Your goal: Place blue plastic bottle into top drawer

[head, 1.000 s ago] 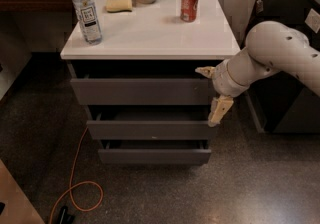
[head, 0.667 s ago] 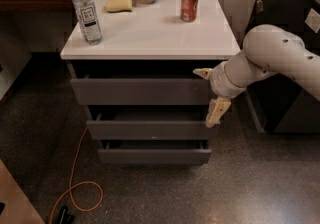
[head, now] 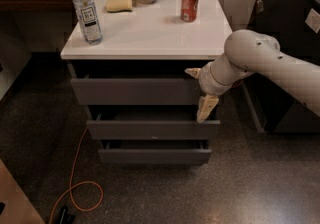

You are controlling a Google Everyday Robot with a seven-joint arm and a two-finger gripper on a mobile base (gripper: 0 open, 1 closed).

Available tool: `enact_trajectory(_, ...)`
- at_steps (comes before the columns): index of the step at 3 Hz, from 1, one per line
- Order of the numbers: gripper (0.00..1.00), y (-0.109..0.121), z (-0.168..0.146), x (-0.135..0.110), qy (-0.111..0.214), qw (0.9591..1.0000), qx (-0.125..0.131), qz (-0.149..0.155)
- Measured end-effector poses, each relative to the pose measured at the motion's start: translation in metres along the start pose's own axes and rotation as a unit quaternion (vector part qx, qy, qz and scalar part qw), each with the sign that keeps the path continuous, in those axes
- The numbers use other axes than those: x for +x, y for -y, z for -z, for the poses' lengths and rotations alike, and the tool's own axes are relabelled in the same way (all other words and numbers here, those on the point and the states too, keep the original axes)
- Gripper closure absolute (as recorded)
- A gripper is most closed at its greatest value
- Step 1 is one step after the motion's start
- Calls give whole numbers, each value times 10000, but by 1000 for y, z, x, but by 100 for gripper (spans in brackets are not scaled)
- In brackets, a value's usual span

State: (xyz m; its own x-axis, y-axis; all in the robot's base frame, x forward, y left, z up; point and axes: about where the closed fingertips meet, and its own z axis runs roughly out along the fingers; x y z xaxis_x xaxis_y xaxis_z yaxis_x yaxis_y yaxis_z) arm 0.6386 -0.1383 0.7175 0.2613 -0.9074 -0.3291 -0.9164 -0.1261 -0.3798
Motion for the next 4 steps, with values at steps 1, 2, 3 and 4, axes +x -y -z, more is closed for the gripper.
enact_trajectory(1,0,14,-23,6,-157,9999,-70,11)
enact_trajectory(2,0,33,-51,15,-351,9993,-154,-14)
enact_trajectory(3,0,44,-65,21,-472,9987,-201,-40)
enact_trajectory(4,17,48,-73,25,-603,9980,-188,-91)
